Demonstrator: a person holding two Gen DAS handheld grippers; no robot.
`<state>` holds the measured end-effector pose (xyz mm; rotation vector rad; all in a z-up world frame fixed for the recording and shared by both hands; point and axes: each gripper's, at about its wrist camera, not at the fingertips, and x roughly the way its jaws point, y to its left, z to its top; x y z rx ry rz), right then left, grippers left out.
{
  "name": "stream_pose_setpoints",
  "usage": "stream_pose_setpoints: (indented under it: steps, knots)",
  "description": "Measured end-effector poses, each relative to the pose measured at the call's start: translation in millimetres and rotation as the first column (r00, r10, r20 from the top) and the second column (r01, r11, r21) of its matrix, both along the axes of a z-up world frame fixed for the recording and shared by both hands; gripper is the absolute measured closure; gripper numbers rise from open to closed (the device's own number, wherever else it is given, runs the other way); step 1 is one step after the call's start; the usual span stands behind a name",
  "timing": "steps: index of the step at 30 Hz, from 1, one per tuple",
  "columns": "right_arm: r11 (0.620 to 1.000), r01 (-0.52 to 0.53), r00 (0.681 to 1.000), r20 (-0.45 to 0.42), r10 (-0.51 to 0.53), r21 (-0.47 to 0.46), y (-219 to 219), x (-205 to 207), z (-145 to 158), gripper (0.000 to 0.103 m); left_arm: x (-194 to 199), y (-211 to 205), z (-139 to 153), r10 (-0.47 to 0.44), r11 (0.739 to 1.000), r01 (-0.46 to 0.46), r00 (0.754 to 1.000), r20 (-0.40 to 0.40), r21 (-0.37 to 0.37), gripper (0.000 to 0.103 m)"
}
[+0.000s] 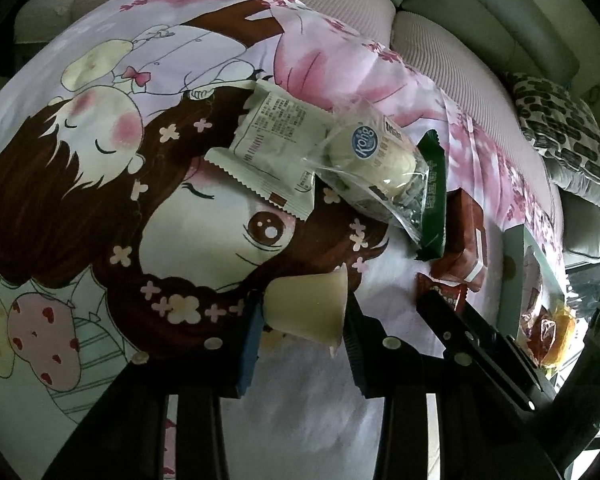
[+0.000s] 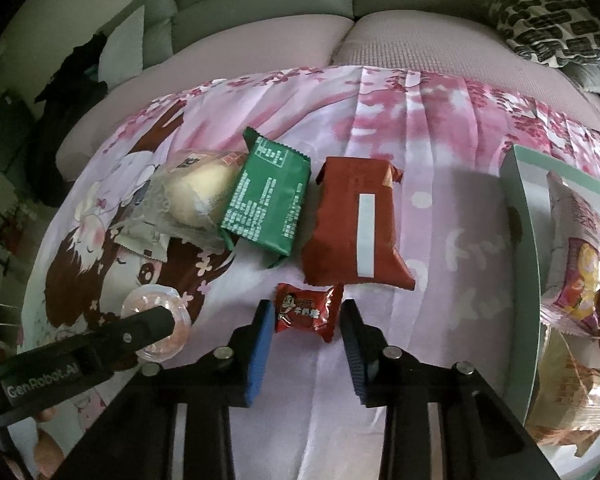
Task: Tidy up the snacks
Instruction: 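Grasp the cream cup with the left tool while the right tool grasps the small red candy, then carry the cream cup with the left tool while the right tool carries the candy to the tray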
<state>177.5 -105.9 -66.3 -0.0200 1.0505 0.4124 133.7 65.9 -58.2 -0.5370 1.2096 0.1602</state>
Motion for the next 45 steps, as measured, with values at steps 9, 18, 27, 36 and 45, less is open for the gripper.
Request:
stream_pose_setpoints:
  steps: [9, 18, 27, 36, 45]
  knots:
    - [0.999, 0.003, 1.0, -0.016, -0.002, 0.053, -5, 0, 3, 0.078, 5, -6, -4, -0.008, 1.0, 0.008, 1.0, -0.012, 0.013, 0.062]
    - [0.997, 0.004, 1.0, -0.01, -0.003, 0.078, -7, -3, 8, 0.078, 7, -6, 0, -0.008, 1.0, 0.008, 1.0, 0.001, 0.028, 0.064]
    - [0.994, 0.008, 1.0, 0.006, -0.009, 0.111, -14, -8, 20, 0.078, 2, 3, 13, 0.032, 0.999, -0.033, 0.999, 0.045, 0.03, 0.064]
    - [0.989, 0.02, 0.999, 0.043, -0.026, 0.147, -23, -17, 41, 0.078, -6, 6, 34, 0.049, 0.997, -0.055, 0.995, 0.092, 0.06, 0.064]
    - [0.981, 0.069, 0.992, 0.096, -0.087, 0.179, -47, -25, 66, 0.078, -8, -14, 61, 0.009, 0.995, -0.025, 0.986, 0.167, 0.093, 0.064]
